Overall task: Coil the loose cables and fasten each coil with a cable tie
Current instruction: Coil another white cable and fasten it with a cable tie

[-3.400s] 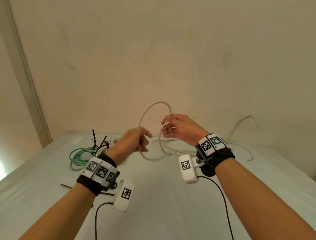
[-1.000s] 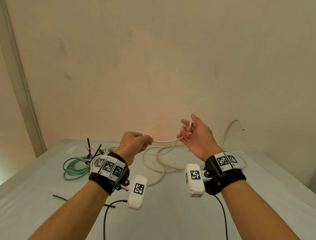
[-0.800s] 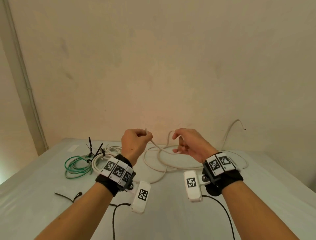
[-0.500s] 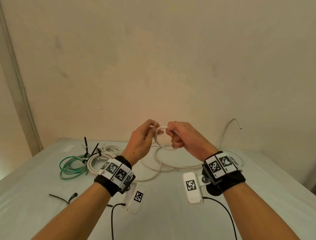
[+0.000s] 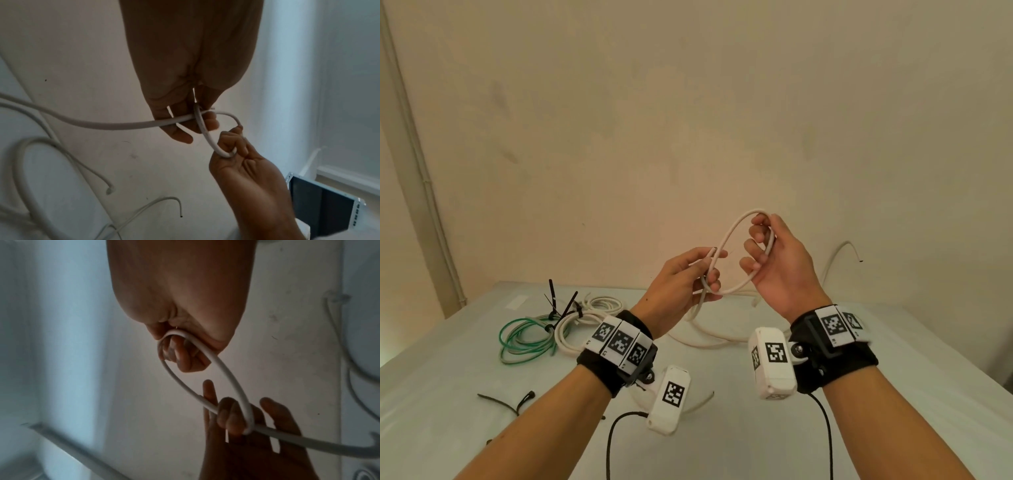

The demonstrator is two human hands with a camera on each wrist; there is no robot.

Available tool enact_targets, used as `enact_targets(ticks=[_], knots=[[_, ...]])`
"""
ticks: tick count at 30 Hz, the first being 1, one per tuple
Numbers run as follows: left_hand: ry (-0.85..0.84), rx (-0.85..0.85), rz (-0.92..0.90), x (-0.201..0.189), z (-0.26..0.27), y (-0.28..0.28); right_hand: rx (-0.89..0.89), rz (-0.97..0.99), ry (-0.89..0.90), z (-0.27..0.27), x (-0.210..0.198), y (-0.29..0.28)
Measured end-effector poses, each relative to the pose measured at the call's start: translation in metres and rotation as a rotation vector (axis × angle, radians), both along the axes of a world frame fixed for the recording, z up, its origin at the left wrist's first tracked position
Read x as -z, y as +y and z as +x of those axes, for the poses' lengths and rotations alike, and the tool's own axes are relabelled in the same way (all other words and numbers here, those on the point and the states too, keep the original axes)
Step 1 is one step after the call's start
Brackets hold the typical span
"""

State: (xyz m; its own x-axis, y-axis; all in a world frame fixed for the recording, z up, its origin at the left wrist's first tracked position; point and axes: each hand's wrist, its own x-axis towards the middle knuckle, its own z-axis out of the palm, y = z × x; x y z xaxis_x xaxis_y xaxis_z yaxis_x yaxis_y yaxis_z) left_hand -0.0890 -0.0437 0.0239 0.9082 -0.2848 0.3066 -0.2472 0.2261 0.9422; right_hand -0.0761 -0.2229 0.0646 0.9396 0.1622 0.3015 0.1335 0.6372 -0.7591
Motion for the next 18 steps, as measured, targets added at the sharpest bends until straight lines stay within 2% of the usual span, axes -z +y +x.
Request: enact_targets(ticks=[2,5,9,10,12,14,15,18], knots=[[0.036,-0.027,-0.084,-0.004,0.001,-0.001,-0.017,-0.030,0.028,0.002,0.002,-0.002],[0.087,-0.079,-0.196,-0.015,0.002,-0.005,0.065,-0.155,0.089,0.005,0.007,-0.002],[-0.005,-0.211,-0.169,-0.030,0.003,-0.011,0.030,-0.303,0.118,-0.005,0.024,0.010],[-0.010,-0.268,-0.171,-0.033,0.005,-0.012,0.003,-0.406,0.116,-0.008,0.031,0.014],[0.027,-0.349,-0.208,-0.039,0.010,-0.012,-0.047,-0.738,0.070,-0.015,0.044,0.021],[0.092,-0.342,-0.294,-0.043,0.011,-0.011,-0.066,-1.059,-0.075,-0.020,0.057,0.028],[0.120,-0.328,-0.342,-0.045,0.011,-0.010,-0.030,-1.155,-0.141,-0.018,0.062,0.030],[0.170,-0.377,-0.449,-0.046,0.012,0.000,0.002,-1.123,-0.173,-0.014,0.064,0.030]])
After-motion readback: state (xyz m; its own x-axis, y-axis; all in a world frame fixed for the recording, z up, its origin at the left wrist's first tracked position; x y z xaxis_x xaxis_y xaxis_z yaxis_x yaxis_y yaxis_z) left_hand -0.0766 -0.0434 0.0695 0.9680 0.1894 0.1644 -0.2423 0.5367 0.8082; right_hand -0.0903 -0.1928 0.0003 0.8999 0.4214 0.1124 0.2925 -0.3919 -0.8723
